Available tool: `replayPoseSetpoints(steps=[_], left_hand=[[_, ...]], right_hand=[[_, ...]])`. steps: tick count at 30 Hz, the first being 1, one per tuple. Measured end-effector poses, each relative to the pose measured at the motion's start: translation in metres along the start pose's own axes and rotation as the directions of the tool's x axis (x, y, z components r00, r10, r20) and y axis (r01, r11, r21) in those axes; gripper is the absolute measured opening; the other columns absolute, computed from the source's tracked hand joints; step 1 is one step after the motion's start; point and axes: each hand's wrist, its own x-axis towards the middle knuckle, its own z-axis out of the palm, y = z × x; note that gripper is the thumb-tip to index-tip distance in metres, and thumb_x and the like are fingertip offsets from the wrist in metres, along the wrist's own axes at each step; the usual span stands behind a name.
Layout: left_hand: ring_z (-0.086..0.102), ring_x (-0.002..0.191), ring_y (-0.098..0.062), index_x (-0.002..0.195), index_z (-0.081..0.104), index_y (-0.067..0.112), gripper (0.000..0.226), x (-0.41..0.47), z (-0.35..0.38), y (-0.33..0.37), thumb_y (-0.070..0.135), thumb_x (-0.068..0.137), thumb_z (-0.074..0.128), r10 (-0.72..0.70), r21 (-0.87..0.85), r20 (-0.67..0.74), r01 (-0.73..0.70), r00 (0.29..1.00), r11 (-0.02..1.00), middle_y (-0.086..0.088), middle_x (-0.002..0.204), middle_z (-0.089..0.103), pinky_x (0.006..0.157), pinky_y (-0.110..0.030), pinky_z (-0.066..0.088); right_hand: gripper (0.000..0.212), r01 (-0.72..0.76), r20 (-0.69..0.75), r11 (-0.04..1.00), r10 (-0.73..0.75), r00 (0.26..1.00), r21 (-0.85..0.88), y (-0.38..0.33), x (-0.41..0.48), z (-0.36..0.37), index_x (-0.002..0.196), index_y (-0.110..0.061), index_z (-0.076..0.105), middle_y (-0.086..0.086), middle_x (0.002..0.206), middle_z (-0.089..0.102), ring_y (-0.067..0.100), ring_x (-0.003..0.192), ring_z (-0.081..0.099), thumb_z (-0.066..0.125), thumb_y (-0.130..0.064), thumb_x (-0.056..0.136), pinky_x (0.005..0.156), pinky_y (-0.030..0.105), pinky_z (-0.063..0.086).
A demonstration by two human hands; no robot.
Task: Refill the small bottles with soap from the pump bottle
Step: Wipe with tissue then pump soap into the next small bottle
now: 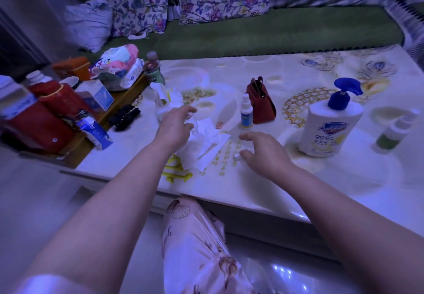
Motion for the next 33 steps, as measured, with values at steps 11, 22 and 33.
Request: replayPoseSetpoints(steps=[11,22,33], left_hand=[[0.059,0.102,-0.021,0.126,0.057,0.015,0.040,-0.017,0.026,-0.004,0.002,0.088,0.054,-0.127,-0.189,-0.063,0.113,0.990,0.976,-0.013,0.121,0.060,0.083,-0.022,0.037],[0.055,0.098,-0.016,0.129,0.055,0.015,0.040,-0.013,0.031,-0.012,0.003,0.091,0.052,-0.129,-0.222,-0.175,0.089,0.976,0.971,-0.005,0.116,0.058,0.082,-0.016,0.034],[0.058,0.100,-0.019,0.128,0.057,0.017,0.042,-0.019,0.046,-0.014,0.002,0.089,0.054,-0.111,-0.190,-0.047,0.100,0.993,0.977,-0.008,0.119,0.060,0.082,-0.020,0.035]], right_hand=[[0.040,0.027,0.014,1.000,-0.027,1.000,-0.003,-0.002,-0.006,0.000,0.130,-0.028,0.053,-0.005,0.136,0.052,0.019,0.128,0.043,0.055,-0.024,0.090,0.104,0.038,0.037],[0.037,0.038,0.006,0.999,-0.037,0.999,-0.009,-0.005,-0.004,0.001,0.128,-0.027,0.056,-0.006,0.133,0.054,0.018,0.126,0.045,0.056,-0.023,0.090,0.103,0.038,0.038],[0.037,0.045,0.000,0.999,-0.045,0.999,-0.015,-0.002,-0.003,-0.002,0.127,-0.027,0.055,-0.006,0.134,0.054,0.018,0.126,0.045,0.057,-0.025,0.090,0.103,0.038,0.037]])
